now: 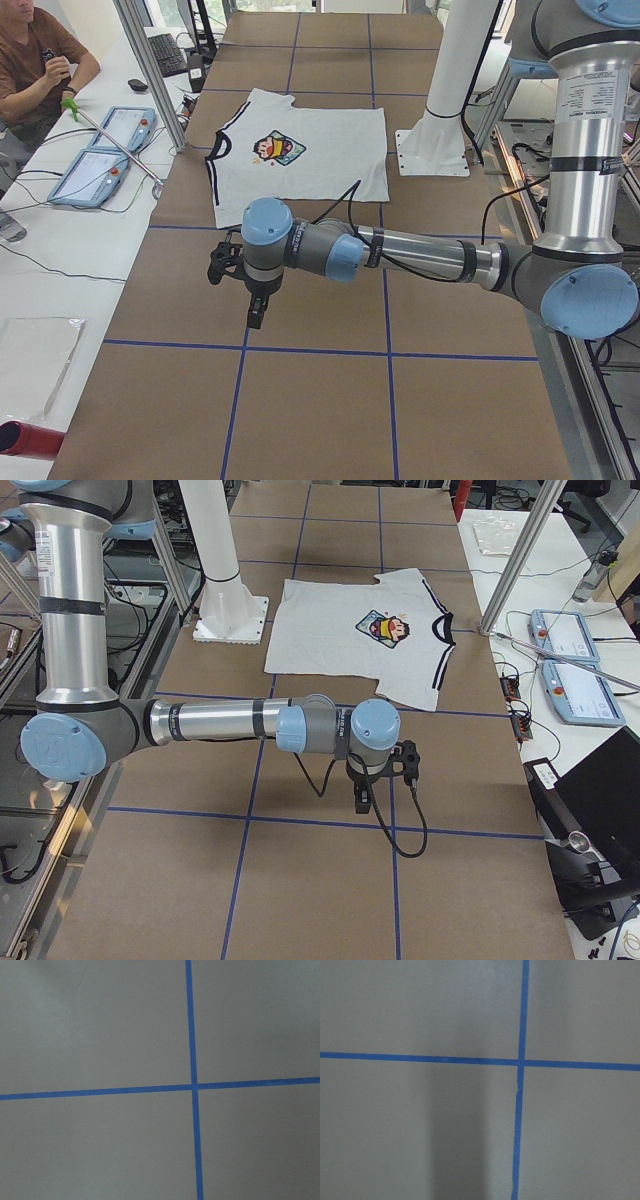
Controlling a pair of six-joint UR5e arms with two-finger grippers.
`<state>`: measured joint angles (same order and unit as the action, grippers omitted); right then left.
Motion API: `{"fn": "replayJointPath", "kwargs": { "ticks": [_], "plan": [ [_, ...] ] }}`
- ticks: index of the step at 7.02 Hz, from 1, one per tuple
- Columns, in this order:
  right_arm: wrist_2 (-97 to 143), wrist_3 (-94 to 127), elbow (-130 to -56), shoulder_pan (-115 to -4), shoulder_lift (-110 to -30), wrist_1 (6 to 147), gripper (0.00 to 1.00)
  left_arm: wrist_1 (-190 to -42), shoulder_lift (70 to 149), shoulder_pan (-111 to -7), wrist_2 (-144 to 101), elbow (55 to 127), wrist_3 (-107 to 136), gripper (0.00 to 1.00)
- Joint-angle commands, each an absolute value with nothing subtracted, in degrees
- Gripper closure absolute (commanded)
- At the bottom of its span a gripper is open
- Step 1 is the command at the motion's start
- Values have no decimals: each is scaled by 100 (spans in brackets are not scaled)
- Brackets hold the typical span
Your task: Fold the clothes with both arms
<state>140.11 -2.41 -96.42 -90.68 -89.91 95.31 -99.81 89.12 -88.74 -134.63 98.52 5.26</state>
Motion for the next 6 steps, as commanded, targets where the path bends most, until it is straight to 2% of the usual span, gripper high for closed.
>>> {"fn": "replayJointPath", "kwargs": {
  "ticks": [1, 3, 6],
  "plan": [
    [14098, -229, -9163, -8783, -8607, 8813, 0, -10641, 8895, -8798, -13902, 9826, 545, 0],
    [14002, 1072, -8520, -8055, -8230, 7161, 0, -10652, 9026, -8798, -13904, 9608, 527, 0],
    [13266, 2132, -7508, -7096, -6992, 6162, 0, -10801, 9035, -8754, -13529, 9580, 518, 0]
  ]
}}
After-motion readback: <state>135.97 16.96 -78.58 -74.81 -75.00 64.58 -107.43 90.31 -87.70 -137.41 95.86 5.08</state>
